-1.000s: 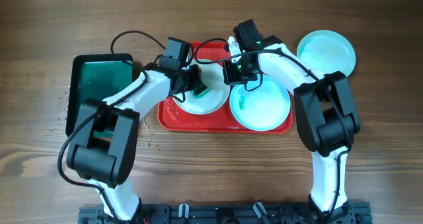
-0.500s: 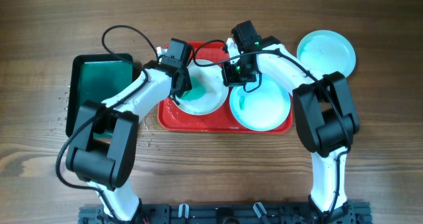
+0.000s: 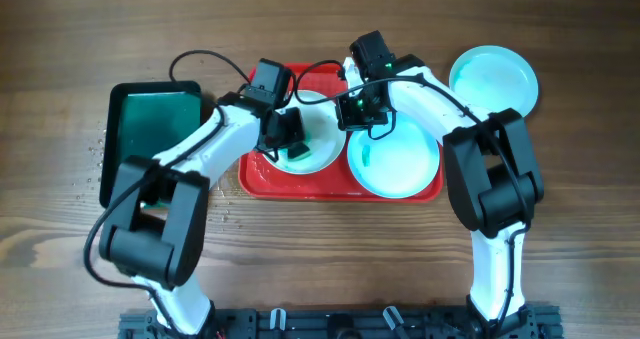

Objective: Clean dirty plates on tray and stack at the side
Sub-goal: 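Scrub the top plate with the sponge in the left gripper, then lift the top plate with the right gripper and stack it on the side plate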

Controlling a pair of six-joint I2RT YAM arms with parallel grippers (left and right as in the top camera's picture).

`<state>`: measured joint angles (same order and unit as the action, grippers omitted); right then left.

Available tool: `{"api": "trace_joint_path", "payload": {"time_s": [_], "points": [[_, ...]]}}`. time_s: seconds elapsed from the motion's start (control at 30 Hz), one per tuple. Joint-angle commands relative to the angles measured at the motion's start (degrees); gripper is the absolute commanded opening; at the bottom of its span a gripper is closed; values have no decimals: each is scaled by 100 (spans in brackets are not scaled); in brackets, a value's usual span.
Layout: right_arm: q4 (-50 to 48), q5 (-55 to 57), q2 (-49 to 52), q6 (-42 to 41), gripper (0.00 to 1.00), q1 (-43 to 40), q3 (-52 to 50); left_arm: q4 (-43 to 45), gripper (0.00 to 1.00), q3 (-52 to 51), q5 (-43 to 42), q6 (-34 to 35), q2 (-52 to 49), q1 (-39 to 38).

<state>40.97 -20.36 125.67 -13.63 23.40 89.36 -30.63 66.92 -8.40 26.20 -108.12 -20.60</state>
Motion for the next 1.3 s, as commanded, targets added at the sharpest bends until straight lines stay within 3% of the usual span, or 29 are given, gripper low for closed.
{"api": "trace_joint_path", "payload": {"time_s": [0.0, 0.27, 0.37, 0.6, 0.8, 0.87, 1.03, 1.27], "points": [[98, 402, -33, -7, 4, -9, -4, -107, 4, -57, 490, -44, -136, -13], [170, 402, -33, -9, 4, -9, -4, -634, 4, -2, 2529, -44, 372, -13], [170, 402, -33, -11, 4, -11, -4, -667, 4, -2, 2736, -44, 769, -13], [144, 404, -101, -155, 4, -11, -4, -669, 4, -2, 2479, -2, 1762, 46], [197, 514, -450, -138, 4, -11, 157, -726, 4, -4, 721, 0, 2791, 1110], [214, 1246, -837, -114, 4, 46, 181, -953, 4, -4, 236, -2, 3069, 1821], [184, 3239, -1652, 636, 4, 450, 181, -1412, 4, -7, 240, 0, 3136, 2741], [-621, 7071, -2223, 2719, 4, 1912, 181, -1471, 4, -15, 243, -2, 3136, 3084]]}}
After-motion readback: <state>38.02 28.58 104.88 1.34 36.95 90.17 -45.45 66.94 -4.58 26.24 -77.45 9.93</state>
